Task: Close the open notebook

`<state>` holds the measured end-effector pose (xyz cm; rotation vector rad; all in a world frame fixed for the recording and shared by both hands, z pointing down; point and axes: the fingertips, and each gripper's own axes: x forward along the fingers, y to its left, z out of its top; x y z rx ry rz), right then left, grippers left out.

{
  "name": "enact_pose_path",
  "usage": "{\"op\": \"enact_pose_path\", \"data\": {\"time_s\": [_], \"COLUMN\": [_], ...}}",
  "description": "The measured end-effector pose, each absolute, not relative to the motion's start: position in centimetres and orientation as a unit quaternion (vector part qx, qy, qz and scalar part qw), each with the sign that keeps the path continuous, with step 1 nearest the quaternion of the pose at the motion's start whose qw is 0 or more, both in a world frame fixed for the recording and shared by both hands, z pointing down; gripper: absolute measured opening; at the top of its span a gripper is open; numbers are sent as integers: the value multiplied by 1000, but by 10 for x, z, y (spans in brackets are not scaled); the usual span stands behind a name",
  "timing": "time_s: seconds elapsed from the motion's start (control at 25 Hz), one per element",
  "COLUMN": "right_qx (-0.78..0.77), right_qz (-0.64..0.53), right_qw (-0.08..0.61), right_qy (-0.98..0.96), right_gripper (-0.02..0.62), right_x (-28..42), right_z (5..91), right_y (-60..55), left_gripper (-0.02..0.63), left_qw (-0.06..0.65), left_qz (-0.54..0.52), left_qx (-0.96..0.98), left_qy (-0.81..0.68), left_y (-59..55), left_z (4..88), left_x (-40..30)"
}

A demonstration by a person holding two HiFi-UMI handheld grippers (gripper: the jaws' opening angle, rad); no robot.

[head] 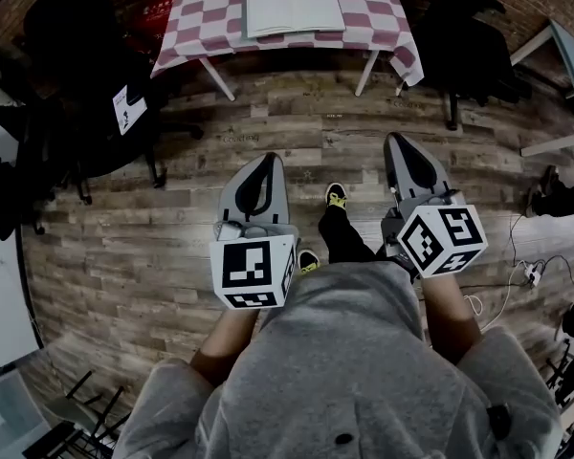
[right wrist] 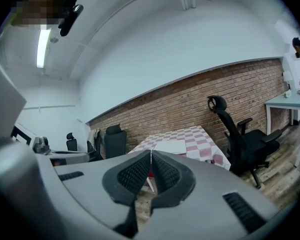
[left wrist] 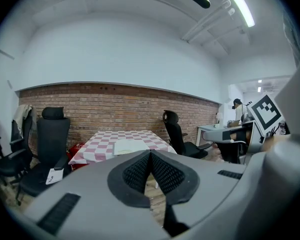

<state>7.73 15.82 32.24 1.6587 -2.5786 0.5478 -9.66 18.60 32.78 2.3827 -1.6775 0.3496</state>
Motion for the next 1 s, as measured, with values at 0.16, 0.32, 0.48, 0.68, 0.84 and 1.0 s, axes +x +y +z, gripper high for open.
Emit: {"op": "enact_pose_path", "data": {"time_s": [0.16,0.32,0.48,0.68,0.84,1.0], "right_qx": [532,535,531,527,522,516], "right_qz": [182,187,192,201,205,204], "right_qw": [24,24,19,16,7,-2], "right_qy": [-826,-823,-825,-826,-828,-832], "right_gripper": [26,26,26,27,26,26], "right_x": [86,101,112,125,132,134], "right_z": [330,334,334,335,333,328], "right_y": [126,89,54,19,-1,-18], "left_gripper": [8,8,8,8,8,8], "left_qw": [110,108,107,106,108,104], "left_qz": [124,133,142,150,150,149], "left_qx": [807,808,804,799,797,796], "left_qy": [-566,-563,-567,-573,-575,-578], "left_y": [151,113,78,44,26,11], "left_z": [334,337,336,330,324,317], "left_x": [-88,-76,-67,-56,-50,-44]}}
